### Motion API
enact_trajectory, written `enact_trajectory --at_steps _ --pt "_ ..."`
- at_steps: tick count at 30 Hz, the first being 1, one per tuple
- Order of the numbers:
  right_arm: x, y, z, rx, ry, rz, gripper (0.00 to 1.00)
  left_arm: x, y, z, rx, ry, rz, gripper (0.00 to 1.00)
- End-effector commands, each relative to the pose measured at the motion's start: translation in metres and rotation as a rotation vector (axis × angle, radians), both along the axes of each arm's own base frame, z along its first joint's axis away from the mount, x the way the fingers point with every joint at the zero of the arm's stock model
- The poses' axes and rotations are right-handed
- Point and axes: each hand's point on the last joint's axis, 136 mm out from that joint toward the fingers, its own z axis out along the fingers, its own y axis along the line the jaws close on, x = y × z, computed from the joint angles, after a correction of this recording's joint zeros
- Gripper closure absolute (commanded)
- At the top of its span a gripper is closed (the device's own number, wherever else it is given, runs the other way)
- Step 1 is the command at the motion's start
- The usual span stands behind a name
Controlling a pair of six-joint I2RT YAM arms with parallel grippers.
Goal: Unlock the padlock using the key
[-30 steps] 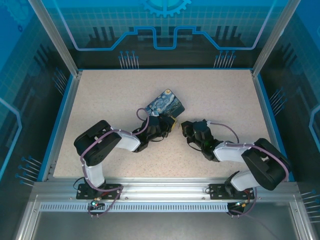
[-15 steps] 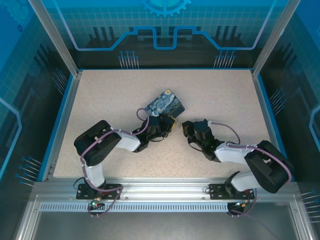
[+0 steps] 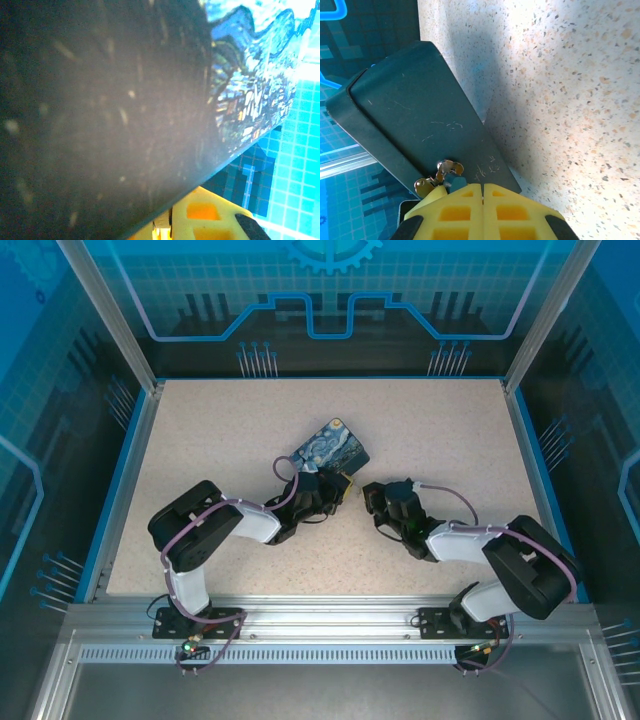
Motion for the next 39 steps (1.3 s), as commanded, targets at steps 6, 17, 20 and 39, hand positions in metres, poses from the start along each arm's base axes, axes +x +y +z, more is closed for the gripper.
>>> enact_trajectory --at_steps 6,17,20,39 --pt "0.011 0.002 0.011 -0.002 -0.033 -0.015 1.00 0.003 -0.002 0.018 -0.047 -0.044 0.015 1.00" --pt "0.012 0.004 0.008 -0.001 -0.028 -0.014 1.00 0.004 -0.003 0.020 -0.051 -0.048 0.014 1.00" --pt "0.014 0.005 0.009 0.001 -0.031 -0.014 1.00 0.004 -0.003 0.020 -0.051 -0.048 0.014 1.00" --pt "0.017 0.012 0.019 0.009 -0.049 0.005 1.00 0.004 -0.003 0.017 -0.046 -0.044 0.016 1.00"
